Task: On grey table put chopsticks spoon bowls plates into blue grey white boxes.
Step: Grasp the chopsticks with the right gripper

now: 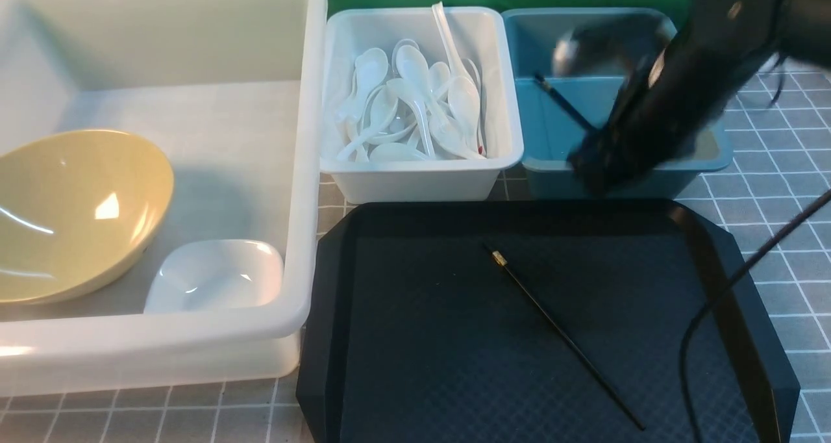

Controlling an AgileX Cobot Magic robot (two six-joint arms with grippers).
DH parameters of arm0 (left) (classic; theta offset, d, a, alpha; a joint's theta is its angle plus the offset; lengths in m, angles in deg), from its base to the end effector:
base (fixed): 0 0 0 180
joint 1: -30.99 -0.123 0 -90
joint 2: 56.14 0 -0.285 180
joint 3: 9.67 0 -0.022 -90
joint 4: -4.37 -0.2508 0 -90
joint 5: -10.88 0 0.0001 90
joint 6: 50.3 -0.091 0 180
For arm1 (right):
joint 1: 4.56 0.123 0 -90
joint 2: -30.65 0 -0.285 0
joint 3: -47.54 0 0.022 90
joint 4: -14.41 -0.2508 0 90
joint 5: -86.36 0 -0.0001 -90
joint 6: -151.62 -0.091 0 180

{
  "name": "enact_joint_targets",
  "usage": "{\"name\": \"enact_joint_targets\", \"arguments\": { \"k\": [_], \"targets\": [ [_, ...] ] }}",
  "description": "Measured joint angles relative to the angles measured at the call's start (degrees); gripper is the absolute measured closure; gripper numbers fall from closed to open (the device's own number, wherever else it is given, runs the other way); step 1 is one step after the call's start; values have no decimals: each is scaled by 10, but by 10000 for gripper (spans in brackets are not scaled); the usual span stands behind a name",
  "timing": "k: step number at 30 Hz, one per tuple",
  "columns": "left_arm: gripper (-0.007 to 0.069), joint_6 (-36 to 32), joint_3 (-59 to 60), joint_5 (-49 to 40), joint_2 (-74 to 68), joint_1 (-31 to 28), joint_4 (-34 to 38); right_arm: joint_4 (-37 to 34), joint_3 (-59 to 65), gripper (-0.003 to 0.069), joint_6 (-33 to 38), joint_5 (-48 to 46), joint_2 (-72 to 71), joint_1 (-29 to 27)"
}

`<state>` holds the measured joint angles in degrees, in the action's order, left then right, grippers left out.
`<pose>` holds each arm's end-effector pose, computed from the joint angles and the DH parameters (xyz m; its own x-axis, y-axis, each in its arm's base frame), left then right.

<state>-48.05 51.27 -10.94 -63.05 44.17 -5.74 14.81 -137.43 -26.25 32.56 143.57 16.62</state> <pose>0.0324 -0.0015 0.2731 0.0312 0.1202 -0.9923 0.1614 0.9791 0.1237 0.3590 0.1385 0.2427 -0.8699 -0.3814 -0.3127 -0.3959 0.9181 -0.0183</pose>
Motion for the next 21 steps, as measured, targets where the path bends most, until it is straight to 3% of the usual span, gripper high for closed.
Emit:
{"name": "enact_joint_targets", "arguments": {
  "k": [6, 11, 17, 21],
  "targets": [
    [631, 0, 0, -1, 0, 0, -4, -4, 99, 319, 43, 94, 4, 94],
    [631, 0, 0, -1, 0, 0, -6, -4, 107, 377, 52, 128, 36, 108],
    [631, 0, 0, -1, 0, 0, -9, -4, 102, 578, 65, 123, 55, 108],
    [631, 0, 0, -1, 0, 0, -10, -4, 91, 592, 75, 75, 37, 108]
  ]
}}
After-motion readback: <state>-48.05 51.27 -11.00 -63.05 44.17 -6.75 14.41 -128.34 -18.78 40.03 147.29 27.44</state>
